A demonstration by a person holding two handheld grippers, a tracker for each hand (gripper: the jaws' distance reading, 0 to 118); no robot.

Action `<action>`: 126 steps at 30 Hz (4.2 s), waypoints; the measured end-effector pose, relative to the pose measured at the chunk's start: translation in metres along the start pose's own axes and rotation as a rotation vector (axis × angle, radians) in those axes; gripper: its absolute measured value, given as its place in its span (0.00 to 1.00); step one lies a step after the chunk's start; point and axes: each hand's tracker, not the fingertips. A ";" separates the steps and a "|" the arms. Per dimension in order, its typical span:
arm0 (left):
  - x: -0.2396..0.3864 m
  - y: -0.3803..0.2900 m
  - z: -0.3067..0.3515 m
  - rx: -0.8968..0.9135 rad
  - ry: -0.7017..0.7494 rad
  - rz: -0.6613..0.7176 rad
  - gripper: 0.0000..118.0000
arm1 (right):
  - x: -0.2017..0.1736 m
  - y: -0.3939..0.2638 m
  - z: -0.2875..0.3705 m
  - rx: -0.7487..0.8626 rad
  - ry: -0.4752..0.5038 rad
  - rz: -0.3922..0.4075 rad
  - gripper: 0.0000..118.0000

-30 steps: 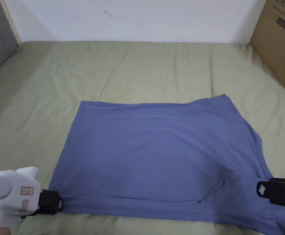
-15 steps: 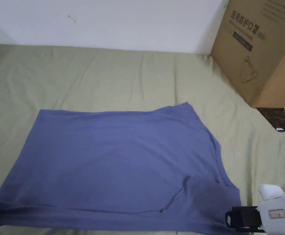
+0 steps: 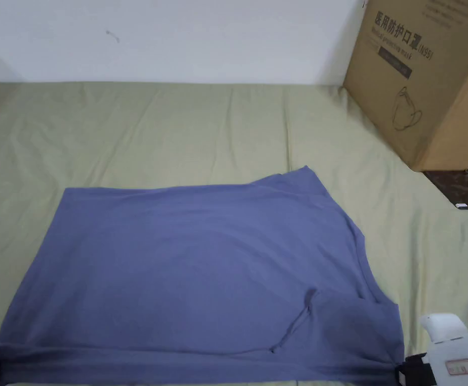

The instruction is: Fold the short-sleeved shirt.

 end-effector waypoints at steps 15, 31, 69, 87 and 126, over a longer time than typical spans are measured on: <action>-0.005 0.058 0.018 0.096 -0.076 0.056 0.05 | -0.012 0.076 0.081 0.252 0.090 -0.066 0.05; -0.011 0.182 -0.121 0.008 -0.060 0.080 0.07 | -0.017 0.248 -0.060 0.131 0.008 -0.139 0.05; -0.015 0.090 -0.107 -0.011 0.096 0.085 0.97 | -0.052 0.101 0.034 0.326 0.094 -0.097 0.00; 0.008 0.101 -0.059 0.105 0.012 -0.012 0.04 | 0.041 0.150 -0.043 0.197 0.016 -0.274 0.99; -0.024 0.004 -0.013 -0.030 -0.055 -0.026 0.06 | 0.038 0.018 0.010 0.058 0.067 -0.239 0.07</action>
